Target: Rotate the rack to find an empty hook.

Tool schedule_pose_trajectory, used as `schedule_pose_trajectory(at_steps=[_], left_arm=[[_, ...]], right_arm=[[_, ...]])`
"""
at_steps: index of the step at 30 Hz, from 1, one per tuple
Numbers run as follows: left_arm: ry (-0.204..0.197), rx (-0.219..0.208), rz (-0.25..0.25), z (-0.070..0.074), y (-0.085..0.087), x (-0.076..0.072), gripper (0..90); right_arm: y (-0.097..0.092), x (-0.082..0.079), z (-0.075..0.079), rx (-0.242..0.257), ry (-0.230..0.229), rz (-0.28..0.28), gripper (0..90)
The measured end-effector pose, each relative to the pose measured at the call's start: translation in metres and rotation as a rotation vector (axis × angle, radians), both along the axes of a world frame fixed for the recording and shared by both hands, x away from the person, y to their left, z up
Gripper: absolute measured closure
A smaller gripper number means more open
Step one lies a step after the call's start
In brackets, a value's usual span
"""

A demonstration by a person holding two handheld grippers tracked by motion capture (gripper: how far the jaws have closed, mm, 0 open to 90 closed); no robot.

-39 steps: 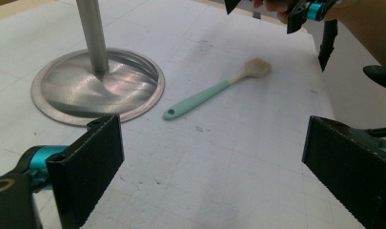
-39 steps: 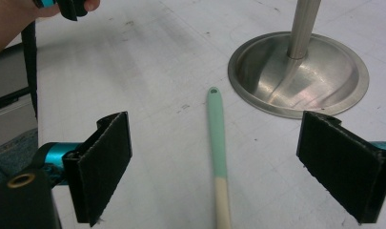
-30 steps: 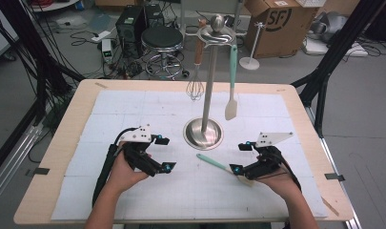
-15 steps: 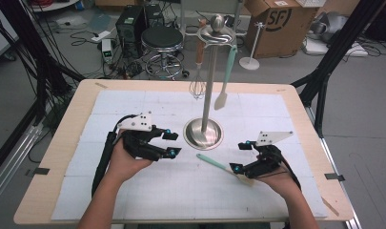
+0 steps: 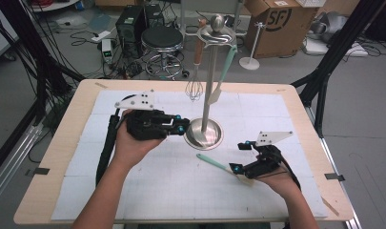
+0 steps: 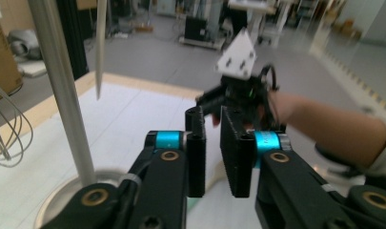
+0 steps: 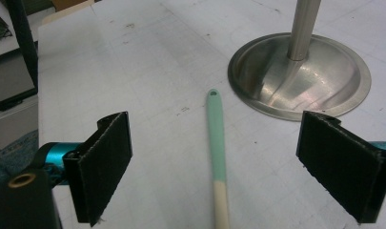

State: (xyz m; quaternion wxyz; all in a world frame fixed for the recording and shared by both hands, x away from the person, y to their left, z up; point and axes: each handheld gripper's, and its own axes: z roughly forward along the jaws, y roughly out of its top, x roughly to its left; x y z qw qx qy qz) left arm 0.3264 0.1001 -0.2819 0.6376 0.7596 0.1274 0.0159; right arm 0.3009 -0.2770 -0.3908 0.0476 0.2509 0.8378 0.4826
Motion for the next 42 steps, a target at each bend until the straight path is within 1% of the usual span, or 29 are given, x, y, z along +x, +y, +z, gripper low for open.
schedule_pose_trajectory(at_steps=[2,6,9,12,13,14,15,16,17,19,21,23,25,26,33,35,42], left_arm=[[0.01,-0.014,0.013,0.0,0.003,0.002,84.6],[0.006,-0.001,0.022,0.002,0.006,0.002,86.4],[0.008,0.005,0.028,0.004,0.006,0.001,87.5],[0.009,0.026,0.027,0.004,0.004,0.001,88.2],[0.004,0.063,0.032,0.006,0.002,0.001,88.5],[-0.01,0.103,0.038,0.009,-0.001,-0.001,88.5],[-0.01,0.108,0.022,0.013,-0.004,-0.002,88.5],[-0.012,0.093,-0.003,0.018,-0.005,-0.003,88.4],[-0.021,0.087,-0.008,0.024,-0.006,-0.003,88.4],[-0.035,0.104,0.007,0.034,-0.011,-0.004,88.4],[-0.047,0.115,0.001,0.043,-0.014,-0.002,88.4],[-0.056,0.117,0.012,0.05,-0.018,-0.001,88.5],[-0.063,0.129,0.013,0.057,-0.022,0.001,88.5],[-0.073,0.142,0.011,0.06,-0.024,0.003,88.8],[-0.081,0.153,0.023,0.086,-0.033,0.013,89.7],[-0.082,0.146,0.027,0.092,-0.035,0.016,89.7],[-0.094,0.157,0.049,0.112,-0.041,0.024,89.7]], right_arm=[[0.0,0.0,0.0,-0.002,-0.001,0.0,11.4],[0.001,0.001,-0.001,-0.003,-0.003,0.001,11.5],[0.002,0.002,-0.002,-0.01,0.004,0.004,11.4],[0.004,0.002,-0.003,-0.01,0.006,0.009,11.5],[0.004,0.002,-0.003,-0.011,0.008,0.01,11.5],[0.004,0.002,-0.003,-0.01,0.008,0.009,11.5],[0.004,0.002,-0.003,-0.012,0.009,0.008,11.5],[0.004,0.002,-0.002,-0.012,0.008,0.008,11.5],[0.004,0.002,-0.002,-0.01,0.007,0.008,11.4],[0.004,0.002,-0.002,-0.009,0.01,0.009,11.5],[0.004,0.002,-0.002,-0.01,0.005,0.013,11.5],[0.004,0.001,-0.002,-0.01,0.004,0.014,11.5],[0.005,0.001,-0.002,-0.008,0.004,0.015,11.5],[0.005,0.001,-0.002,-0.008,0.004,0.014,11.5],[0.005,0.001,-0.002,-0.009,0.003,0.016,11.5],[0.005,0.001,-0.002,-0.01,0.003,0.016,11.5],[0.005,0.001,-0.002,-0.009,0.005,0.016,11.5]])
